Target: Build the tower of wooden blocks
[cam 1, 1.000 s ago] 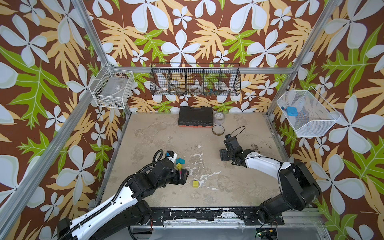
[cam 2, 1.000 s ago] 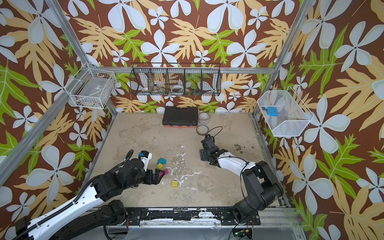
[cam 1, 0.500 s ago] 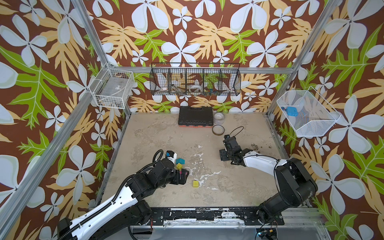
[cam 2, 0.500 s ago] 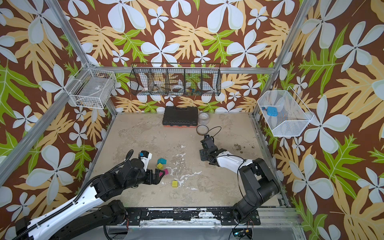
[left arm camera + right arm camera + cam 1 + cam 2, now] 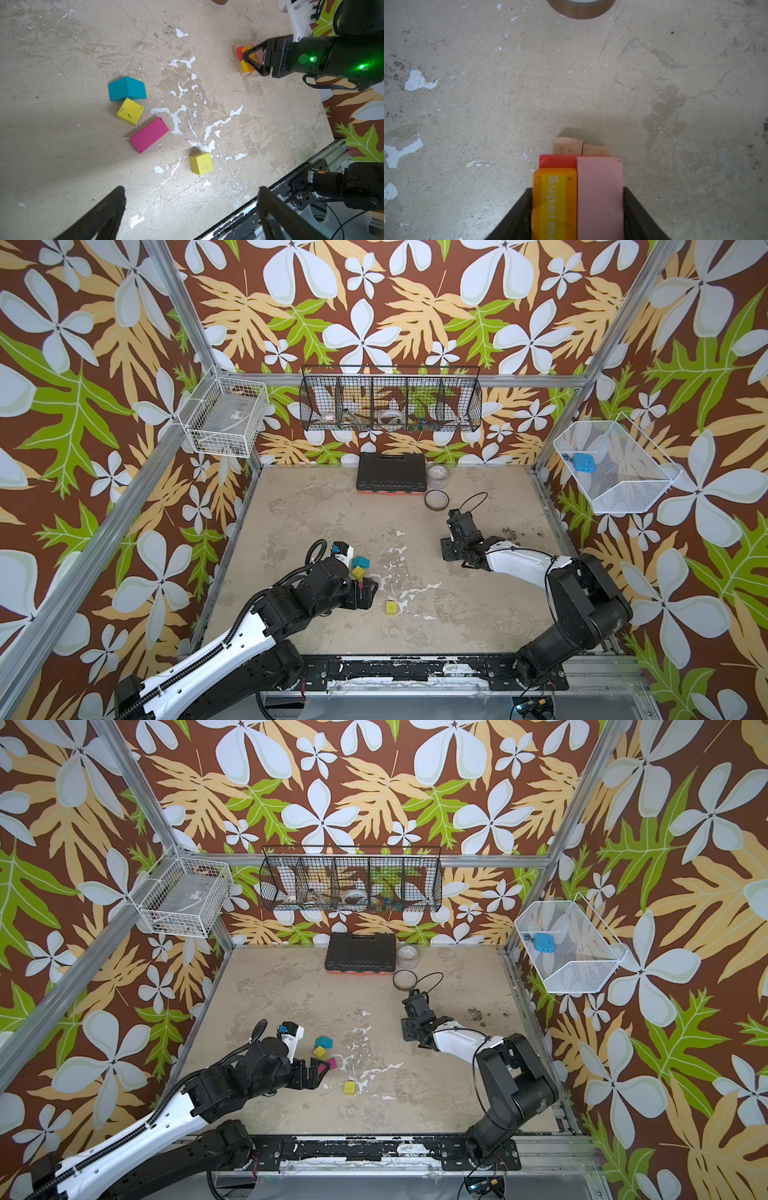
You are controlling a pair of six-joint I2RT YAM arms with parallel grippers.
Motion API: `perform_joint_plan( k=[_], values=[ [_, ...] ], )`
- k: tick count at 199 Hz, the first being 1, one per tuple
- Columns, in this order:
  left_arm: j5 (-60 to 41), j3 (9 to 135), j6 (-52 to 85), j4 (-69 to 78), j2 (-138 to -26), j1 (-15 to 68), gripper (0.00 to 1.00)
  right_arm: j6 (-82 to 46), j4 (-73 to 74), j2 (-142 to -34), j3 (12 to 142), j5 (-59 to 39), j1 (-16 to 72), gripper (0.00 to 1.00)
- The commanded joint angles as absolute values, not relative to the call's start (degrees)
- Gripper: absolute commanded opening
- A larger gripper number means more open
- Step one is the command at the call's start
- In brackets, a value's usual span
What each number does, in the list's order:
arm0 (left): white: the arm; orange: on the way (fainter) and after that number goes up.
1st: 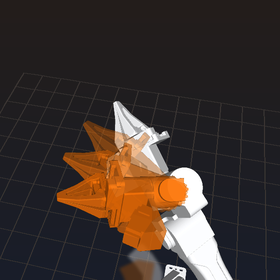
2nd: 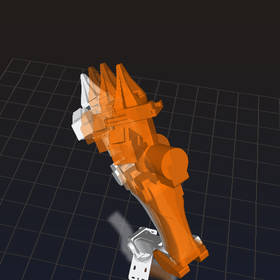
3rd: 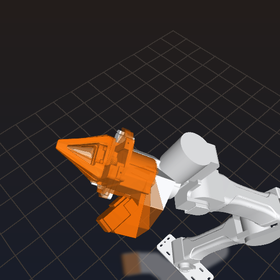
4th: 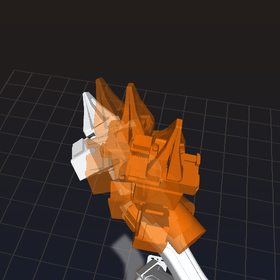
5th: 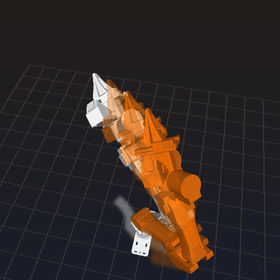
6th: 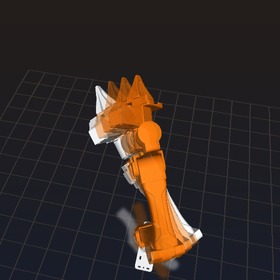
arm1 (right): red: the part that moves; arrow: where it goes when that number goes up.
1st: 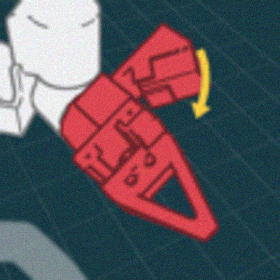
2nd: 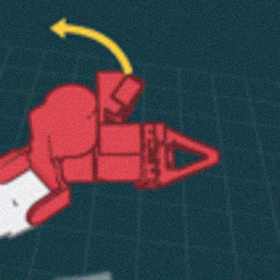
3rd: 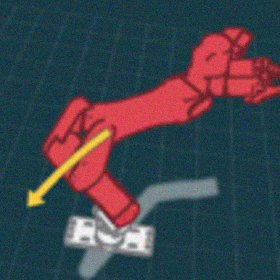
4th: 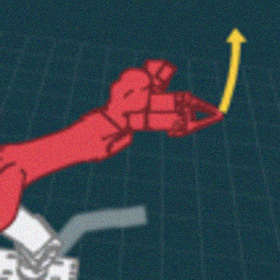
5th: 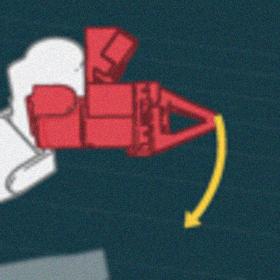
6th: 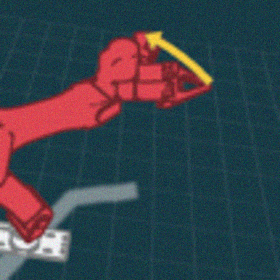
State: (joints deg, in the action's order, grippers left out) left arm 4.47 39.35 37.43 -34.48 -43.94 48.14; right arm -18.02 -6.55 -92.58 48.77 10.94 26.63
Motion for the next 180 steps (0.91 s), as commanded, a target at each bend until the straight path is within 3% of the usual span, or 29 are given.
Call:
perform_joint_plan(
  k=[1,54,121,180],
  values=[
    [4.66,39.38,37.51,-33.40,-43.86,48.13,1.00,-18.74,-6.19,-92.70,48.94,10.77,26.49,0.59],
    [4.66,39.38,37.53,-33.35,-43.86,48.19,1.00,-18.98,-6.37,-93.00,49.06,10.64,26.29,0.59],
    [4.65,39.32,37.53,-33.40,-43.89,48.12,1.00,-19.33,-7.87,-90.86,50.12,10.96,26.31,0.70],
    [4.67,39.35,37.61,-33.31,-43.51,48.14,1.00,-22.18,-8.85,-78.01,45.97,9.84,27.27,0.76]
  ],
)
